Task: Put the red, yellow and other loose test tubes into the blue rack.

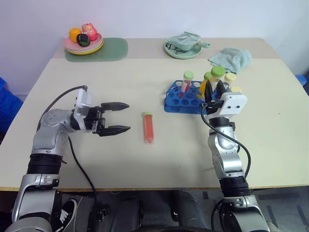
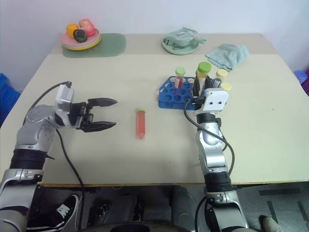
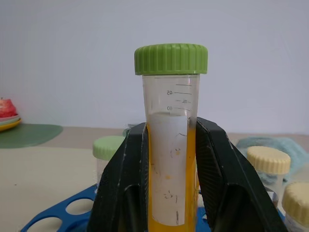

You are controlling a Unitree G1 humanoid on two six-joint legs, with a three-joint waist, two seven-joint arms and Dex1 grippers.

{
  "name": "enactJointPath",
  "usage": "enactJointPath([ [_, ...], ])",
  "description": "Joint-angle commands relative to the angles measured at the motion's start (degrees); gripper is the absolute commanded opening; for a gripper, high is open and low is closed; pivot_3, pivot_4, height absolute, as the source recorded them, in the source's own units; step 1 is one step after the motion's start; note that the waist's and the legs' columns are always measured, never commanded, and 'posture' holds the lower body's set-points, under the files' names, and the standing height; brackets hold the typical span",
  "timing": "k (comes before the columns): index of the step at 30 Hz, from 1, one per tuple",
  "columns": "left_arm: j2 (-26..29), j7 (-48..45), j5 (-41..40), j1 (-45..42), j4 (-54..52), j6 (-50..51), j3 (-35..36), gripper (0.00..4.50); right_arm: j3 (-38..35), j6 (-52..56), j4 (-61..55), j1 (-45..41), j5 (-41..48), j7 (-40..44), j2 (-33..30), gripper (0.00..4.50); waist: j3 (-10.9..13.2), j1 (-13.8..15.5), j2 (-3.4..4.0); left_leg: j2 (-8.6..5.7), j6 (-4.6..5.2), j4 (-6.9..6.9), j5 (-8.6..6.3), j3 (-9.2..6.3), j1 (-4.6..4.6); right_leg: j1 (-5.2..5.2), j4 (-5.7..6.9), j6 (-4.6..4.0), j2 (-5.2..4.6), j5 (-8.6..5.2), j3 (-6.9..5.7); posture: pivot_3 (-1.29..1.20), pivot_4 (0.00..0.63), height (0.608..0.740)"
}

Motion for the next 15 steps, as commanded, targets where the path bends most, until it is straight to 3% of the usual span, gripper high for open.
enactJointPath([
  [1,0.6,-0.1,-0.2,-0.5,-1.9,-0.1,1.1,4.2,-1.1,-2.9,0.5,-0.9,-1.0,0.9,0.6,0.76,0.0,0.0,0.0,0.0,0.0,0.0,0.0,0.0,0.0,0.0,0.0,0.0,0.0,0.0,0.0,0.0,0.15,0.74],
  [15,-0.7,2.4,0.6,-2.2,-0.8,-3.9,2.1,4.2,-3.6,-6.8,8.7,-4.9,-1.9,2.2,0.2,0.76,0.0,-0.1,0.01,0.0,-0.04,0.0,0.02,0.02,0.01,0.0,0.02,0.0,-0.01,0.0,0.0,0.0,0.15,0.74],
])
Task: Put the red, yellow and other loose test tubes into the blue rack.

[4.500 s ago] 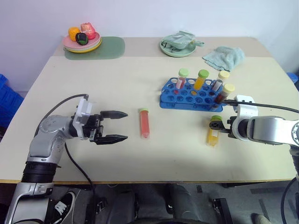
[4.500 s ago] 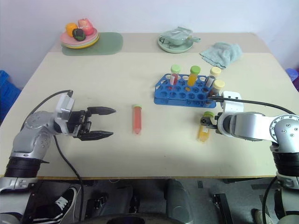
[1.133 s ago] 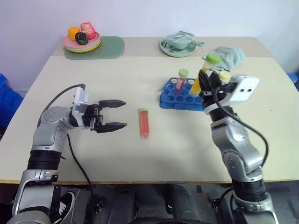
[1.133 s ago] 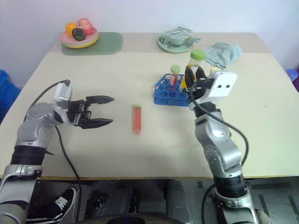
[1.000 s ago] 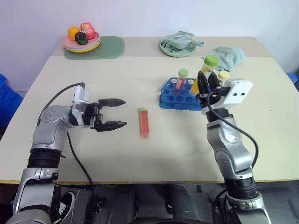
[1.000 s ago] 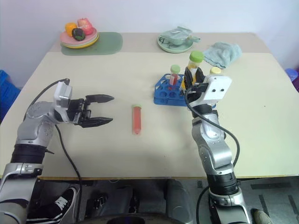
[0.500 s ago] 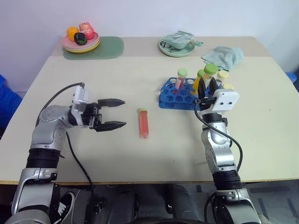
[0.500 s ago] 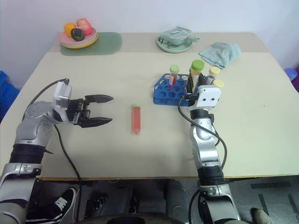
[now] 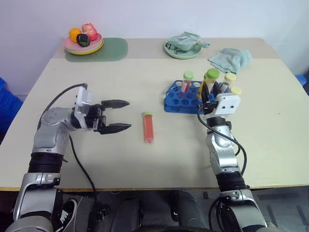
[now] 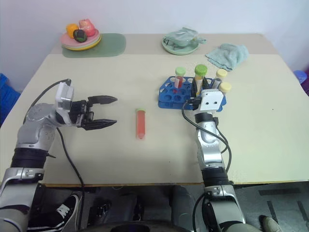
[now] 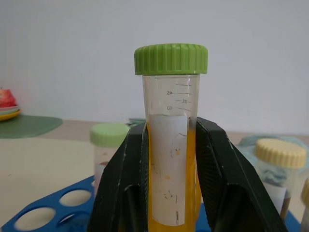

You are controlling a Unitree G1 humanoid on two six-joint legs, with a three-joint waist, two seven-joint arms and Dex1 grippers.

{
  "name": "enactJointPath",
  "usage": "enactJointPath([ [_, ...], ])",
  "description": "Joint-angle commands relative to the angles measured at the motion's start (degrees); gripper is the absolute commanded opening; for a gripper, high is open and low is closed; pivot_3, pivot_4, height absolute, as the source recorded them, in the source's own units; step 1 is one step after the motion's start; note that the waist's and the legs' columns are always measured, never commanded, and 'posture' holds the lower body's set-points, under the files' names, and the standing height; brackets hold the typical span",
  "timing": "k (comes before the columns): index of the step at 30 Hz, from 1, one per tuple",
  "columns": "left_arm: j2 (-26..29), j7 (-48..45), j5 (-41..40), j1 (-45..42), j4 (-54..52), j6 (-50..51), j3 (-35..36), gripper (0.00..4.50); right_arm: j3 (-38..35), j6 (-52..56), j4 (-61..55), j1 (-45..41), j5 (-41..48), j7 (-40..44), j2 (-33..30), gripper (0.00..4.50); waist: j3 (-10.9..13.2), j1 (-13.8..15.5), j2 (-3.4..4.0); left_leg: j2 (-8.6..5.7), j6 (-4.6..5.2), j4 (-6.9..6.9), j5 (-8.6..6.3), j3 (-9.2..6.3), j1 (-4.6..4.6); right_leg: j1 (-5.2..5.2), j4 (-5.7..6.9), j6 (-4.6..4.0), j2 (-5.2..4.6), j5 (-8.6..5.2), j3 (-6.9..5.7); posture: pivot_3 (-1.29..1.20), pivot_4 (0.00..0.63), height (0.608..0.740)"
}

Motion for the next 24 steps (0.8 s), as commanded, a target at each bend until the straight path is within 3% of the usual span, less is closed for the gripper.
enactJointPath([
  [1,0.2,0.5,-0.2,-1.0,-0.9,-1.1,1.9,4.2,-1.3,-1.8,-0.3,-0.8,-0.5,0.4,-0.3,0.76,0.0,-0.1,0.0,0.0,0.0,0.0,0.0,0.01,0.01,0.0,0.0,0.0,0.0,0.0,0.0,0.0,0.15,0.74],
  [24,0.8,1.0,-0.7,-0.4,-2.4,0.3,1.9,4.2,-1.3,-2.8,0.9,1.0,-3.0,1.0,1.7,0.76,0.0,-0.2,0.01,0.0,-0.03,0.0,0.01,0.03,0.02,0.0,0.03,0.0,0.01,0.0,0.0,0.0,0.15,0.74],
])
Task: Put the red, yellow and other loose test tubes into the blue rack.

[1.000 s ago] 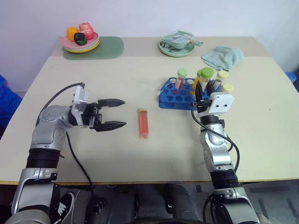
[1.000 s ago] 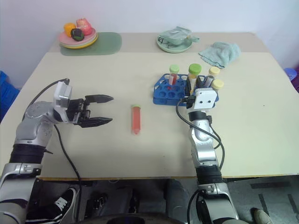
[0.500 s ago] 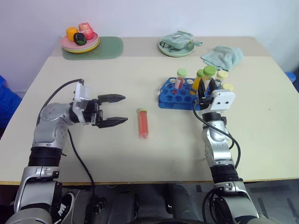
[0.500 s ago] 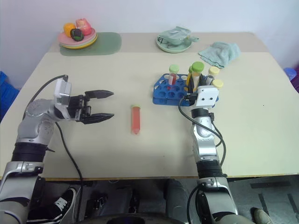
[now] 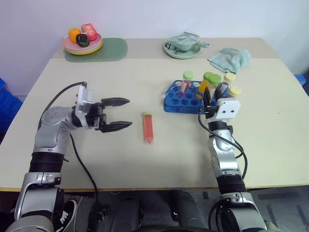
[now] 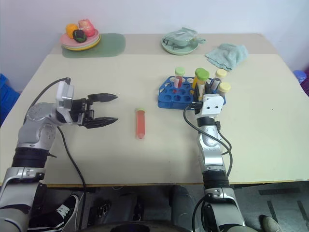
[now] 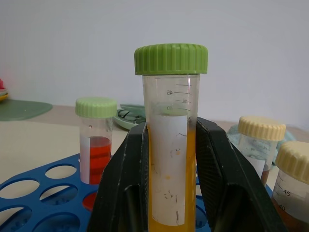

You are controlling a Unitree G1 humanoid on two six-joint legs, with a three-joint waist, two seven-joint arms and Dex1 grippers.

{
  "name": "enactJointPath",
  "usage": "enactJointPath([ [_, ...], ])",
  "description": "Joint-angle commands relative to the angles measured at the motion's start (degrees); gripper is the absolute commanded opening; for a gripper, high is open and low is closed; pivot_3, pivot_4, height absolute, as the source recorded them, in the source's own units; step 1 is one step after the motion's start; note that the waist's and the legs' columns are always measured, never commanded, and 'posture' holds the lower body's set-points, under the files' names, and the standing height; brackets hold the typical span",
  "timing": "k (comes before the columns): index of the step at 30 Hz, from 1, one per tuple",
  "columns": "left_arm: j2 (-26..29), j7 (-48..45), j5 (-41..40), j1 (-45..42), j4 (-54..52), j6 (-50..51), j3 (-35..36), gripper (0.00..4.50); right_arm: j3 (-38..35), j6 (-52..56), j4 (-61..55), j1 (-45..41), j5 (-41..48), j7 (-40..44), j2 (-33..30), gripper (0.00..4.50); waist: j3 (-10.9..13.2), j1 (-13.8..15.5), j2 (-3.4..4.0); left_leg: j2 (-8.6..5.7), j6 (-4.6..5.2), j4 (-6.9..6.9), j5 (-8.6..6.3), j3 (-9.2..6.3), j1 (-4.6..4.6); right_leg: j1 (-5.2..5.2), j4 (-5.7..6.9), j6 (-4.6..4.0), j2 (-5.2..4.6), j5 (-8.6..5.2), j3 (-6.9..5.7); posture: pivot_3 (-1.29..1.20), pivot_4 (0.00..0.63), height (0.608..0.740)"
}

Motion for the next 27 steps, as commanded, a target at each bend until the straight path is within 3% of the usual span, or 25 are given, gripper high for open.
enactJointPath([
  [1,0.8,0.2,-0.6,-0.4,-2.2,-0.1,1.9,4.2,0.3,-1.9,-0.4,-1.3,-0.4,0.1,0.7,0.76,0.0,0.0,0.0,0.0,0.0,0.0,0.0,0.0,0.0,0.0,0.0,0.0,0.0,0.0,0.0,0.0,0.15,0.74],
  [12,1.2,0.5,-1.0,0.0,-3.1,0.8,2.4,4.2,-0.3,-2.2,0.5,-0.7,0.6,0.8,1.3,0.76,0.0,-0.5,0.0,0.0,-0.02,0.0,0.01,0.0,0.0,0.0,0.01,0.0,0.0,0.0,0.0,0.0,0.15,0.74],
  [19,1.0,0.4,-0.9,0.1,-3.2,1.0,2.5,4.2,-0.5,-2.5,-2.0,0.0,0.7,1.2,1.4,4.2,0.0,-1.2,0.01,0.05,-0.02,-0.01,0.01,-0.03,0.02,0.0,0.02,0.0,0.04,0.0,0.0,0.0,0.15,0.74],
  [20,1.0,0.3,-0.9,0.0,-3.1,1.0,2.5,4.2,-0.7,-2.5,-2.4,0.0,0.8,1.0,1.4,4.48,0.0,-1.2,0.0,0.05,-0.02,-0.02,0.01,-0.03,0.02,0.0,0.03,0.0,0.05,0.0,0.0,0.0,0.15,0.74],
  [27,0.6,0.4,-0.7,0.1,-3.2,1.0,2.5,4.2,-1.3,0.6,-11.9,0.1,0.8,0.1,0.5,4.48,0.0,-1.1,0.0,0.04,-0.03,-0.01,0.02,-0.07,0.02,0.0,0.04,0.0,0.02,0.0,0.0,0.0,0.15,0.74],
])
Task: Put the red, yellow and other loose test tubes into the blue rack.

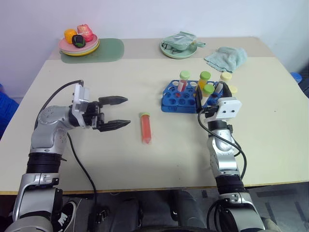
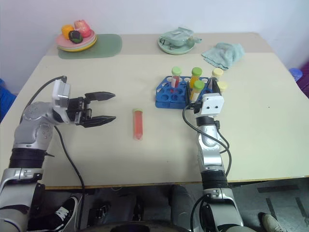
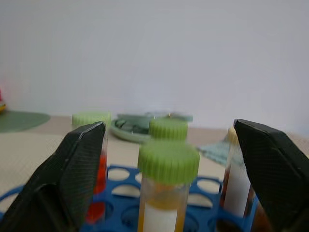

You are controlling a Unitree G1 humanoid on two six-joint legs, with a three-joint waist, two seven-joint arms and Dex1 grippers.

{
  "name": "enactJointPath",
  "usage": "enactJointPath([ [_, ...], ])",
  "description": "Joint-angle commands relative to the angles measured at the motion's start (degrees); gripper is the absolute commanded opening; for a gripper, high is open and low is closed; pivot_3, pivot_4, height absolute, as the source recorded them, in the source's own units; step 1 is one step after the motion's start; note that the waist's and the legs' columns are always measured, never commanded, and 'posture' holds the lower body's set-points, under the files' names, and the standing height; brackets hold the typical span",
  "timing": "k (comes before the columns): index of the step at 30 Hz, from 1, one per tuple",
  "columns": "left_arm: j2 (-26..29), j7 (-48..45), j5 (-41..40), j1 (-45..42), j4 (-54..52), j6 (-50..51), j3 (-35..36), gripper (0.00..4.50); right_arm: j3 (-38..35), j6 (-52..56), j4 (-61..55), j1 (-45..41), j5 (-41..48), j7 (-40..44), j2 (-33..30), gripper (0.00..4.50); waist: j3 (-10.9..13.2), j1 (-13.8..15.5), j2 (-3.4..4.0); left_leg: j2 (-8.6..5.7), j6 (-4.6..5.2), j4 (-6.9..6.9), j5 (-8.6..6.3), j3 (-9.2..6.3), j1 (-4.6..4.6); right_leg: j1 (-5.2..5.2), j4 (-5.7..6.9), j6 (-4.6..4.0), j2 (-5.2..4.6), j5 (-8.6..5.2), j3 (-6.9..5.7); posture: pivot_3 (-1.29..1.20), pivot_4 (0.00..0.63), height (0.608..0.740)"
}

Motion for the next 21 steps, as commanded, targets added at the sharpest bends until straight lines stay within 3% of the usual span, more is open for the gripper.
enactJointPath([
  [1,0.6,-0.1,-1.1,0.0,-2.2,1.3,0.9,4.2,-1.9,2.5,-8.8,-1.2,1.9,-0.6,-0.6,4.48,0.0,0.0,0.0,0.0,0.0,0.0,0.0,-0.01,0.0,0.0,0.0,0.0,0.0,0.0,0.0,0.0,0.15,0.74],
  [8,0.5,2.4,-0.8,1.8,-4.5,2.8,1.5,4.2,-5.2,16.4,-19.2,-6.0,12.2,4.7,-5.9,4.48,0.0,0.1,0.01,0.01,0.0,0.01,0.0,-0.05,0.0,0.0,0.02,0.0,-0.02,0.0,0.0,0.0,0.15,0.74],
  [13,0.4,4.5,0.9,4.0,-6.4,1.7,0.5,4.2,-8.1,33.8,-29.8,-2.0,33.6,22.9,-19.3,4.48,0.0,0.6,0.01,0.01,0.02,0.0,-0.01,-0.06,-0.03,0.0,0.0,0.0,-0.03,0.0,0.0,0.0,0.15,0.74],
  [17,0.5,8.2,1.8,4.2,-7.9,5.8,-0.6,4.2,-13.2,51.5,-36.9,0.3,55.4,27.9,-30.0,4.48,0.0,1.5,0.02,0.03,0.05,0.03,-0.03,-0.02,-0.02,0.01,-0.04,0.01,-0.04,0.01,0.01,0.0,0.15,0.74],
  [19,0.1,10.7,2.5,3.8,-8.3,6.8,-0.9,4.2,-14.1,54.5,-37.5,0.2,57.2,32.0,-35.1,4.48,0.0,1.8,0.01,0.02,0.1,0.04,-0.06,-0.01,0.02,0.02,-0.06,0.01,-0.08,0.01,0.03,0.0,0.15,0.74],
  [21,0.5,13.2,2.3,3.1,-9.2,11.4,-1.7,4.2,-12.7,53.3,-38.9,2.0,53.5,40.2,-40.3,4.48,0.0,1.9,0.0,0.0,0.33,0.05,-0.18,-0.04,0.12,0.15,-0.07,0.01,-0.05,0.01,0.02,0.0,0.15,0.74],
])
